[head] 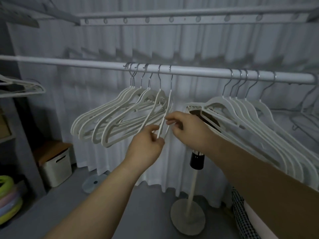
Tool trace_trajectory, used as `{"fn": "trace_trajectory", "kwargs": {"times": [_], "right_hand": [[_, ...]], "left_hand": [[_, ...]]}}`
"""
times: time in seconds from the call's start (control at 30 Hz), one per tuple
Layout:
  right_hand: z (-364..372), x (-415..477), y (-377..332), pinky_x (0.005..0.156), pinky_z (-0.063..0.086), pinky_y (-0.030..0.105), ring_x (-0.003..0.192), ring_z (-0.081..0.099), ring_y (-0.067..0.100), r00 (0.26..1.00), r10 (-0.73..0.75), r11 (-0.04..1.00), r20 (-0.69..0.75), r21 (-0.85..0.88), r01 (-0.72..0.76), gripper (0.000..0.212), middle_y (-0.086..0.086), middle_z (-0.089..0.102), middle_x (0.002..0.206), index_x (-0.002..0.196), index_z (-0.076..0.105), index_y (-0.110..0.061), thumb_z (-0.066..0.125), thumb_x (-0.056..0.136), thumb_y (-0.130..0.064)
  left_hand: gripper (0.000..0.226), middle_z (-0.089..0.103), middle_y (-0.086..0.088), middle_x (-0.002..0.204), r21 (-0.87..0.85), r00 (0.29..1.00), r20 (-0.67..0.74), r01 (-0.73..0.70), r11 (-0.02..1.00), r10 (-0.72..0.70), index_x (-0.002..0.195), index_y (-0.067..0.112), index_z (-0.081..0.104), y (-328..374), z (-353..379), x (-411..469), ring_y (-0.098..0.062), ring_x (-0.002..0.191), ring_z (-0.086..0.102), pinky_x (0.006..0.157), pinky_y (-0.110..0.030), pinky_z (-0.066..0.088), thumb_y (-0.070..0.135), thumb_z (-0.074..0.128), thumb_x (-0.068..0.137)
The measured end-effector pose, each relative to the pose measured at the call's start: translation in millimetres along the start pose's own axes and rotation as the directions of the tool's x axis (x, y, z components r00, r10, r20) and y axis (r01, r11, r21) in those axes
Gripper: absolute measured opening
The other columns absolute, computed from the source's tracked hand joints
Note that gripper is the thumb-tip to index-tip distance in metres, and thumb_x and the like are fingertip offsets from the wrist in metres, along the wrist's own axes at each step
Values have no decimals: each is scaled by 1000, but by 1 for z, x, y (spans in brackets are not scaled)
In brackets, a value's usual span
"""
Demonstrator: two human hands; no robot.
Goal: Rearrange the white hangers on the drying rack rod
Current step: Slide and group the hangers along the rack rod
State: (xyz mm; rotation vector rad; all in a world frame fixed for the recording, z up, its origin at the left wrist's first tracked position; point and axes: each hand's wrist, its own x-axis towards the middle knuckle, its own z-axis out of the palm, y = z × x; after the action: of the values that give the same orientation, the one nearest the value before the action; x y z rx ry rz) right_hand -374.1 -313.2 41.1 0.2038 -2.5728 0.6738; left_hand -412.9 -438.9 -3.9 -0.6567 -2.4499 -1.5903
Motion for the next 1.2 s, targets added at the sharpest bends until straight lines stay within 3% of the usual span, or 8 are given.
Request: {"fn": "trace_trajectory", "kwargs": {"times": [0.1, 0.27, 0.4, 0.63, 0.77, 0.9, 1.07, 1.2], "right_hand": [[-3, 3, 5, 86, 39, 20, 104, 58, 17, 1000, -4, 999, 15, -32, 5, 37, 1, 64, 116, 119, 57, -13, 46, 86, -3], [-13, 9, 21, 73, 31, 12, 102, 56, 15, 1000, 0, 998, -30, -56, -1, 37, -1, 63, 118, 119, 57, -16, 46, 86, -4], [-19, 15, 32, 69, 29, 11, 96, 52, 9, 999, 2, 998, -35, -63, -4, 35, 0, 62, 119, 118, 58, -16, 45, 87, -5], [-32, 24, 50, 67, 26, 10, 111, 53, 18, 999, 0, 994, -51, -109, -6, 34, 4, 60, 121, 120, 57, -14, 46, 89, -7], [-38, 34, 60, 66, 24, 9, 111, 53, 22, 1000, 9, 990, -26, -142, -13, 34, 9, 55, 125, 124, 53, -13, 45, 91, -10], [-32, 50, 64, 76, 29, 16, 118, 47, 24, 998, 68, 985, -17, -156, -70, 43, 12, 44, 135, 133, 40, -9, 47, 92, -17], [-22, 66, 57, 102, 32, 33, 128, 37, 31, 941, 327, 943, -86, 99, -318, 61, 17, 34, 143, 140, 23, -3, 50, 91, -28], [-20, 63, 43, 66, 49, 27, 78, 62, 17, 943, 299, 850, 147, 408, -333, 28, 7, 61, 101, 117, 53, -9, 51, 91, -19]], "left_hand": [[29, 54, 2, 67, 48, 999, -10, -31, 998, 32, 120, 16, 49, -3, 4, 6, -10, 60, 52, 49, -16, 37, 13, 42, 92], [28, 42, 6, 57, 140, 988, -122, -77, 987, 94, 68, 18, 42, -4, 6, 19, -7, 54, 41, 42, -11, 29, 17, 36, 96], [23, 55, -12, 70, 165, 974, -190, -88, 982, 120, 81, 11, 54, 7, 8, 27, -32, 75, 54, 60, -29, 31, 18, 37, 96], [35, 49, -14, 64, 226, 982, -160, -63, 972, 101, 61, 12, 41, 17, 13, 55, -39, 83, 57, 69, -37, 40, 15, 37, 95], [24, 59, -12, 68, 218, 976, -182, -82, 972, 123, 87, 4, 59, 2, 9, 47, -32, 74, 57, 66, -29, 35, 16, 40, 95], [26, 52, 6, 53, 240, 976, -155, -110, 964, 150, 76, 8, 58, -14, -14, 26, -6, 52, 50, 57, -26, 39, 17, 42, 94], [26, 58, 5, 47, 89, 981, -145, -116, 989, 128, 71, 9, 59, -23, -49, -5, 2, 46, 53, 48, -5, 40, 12, 44, 92], [25, 57, 6, 45, -6, 986, -155, -66, 998, 65, 73, 4, 62, -39, -78, -24, 0, 40, 48, 46, -7, 39, 10, 47, 92]]}}
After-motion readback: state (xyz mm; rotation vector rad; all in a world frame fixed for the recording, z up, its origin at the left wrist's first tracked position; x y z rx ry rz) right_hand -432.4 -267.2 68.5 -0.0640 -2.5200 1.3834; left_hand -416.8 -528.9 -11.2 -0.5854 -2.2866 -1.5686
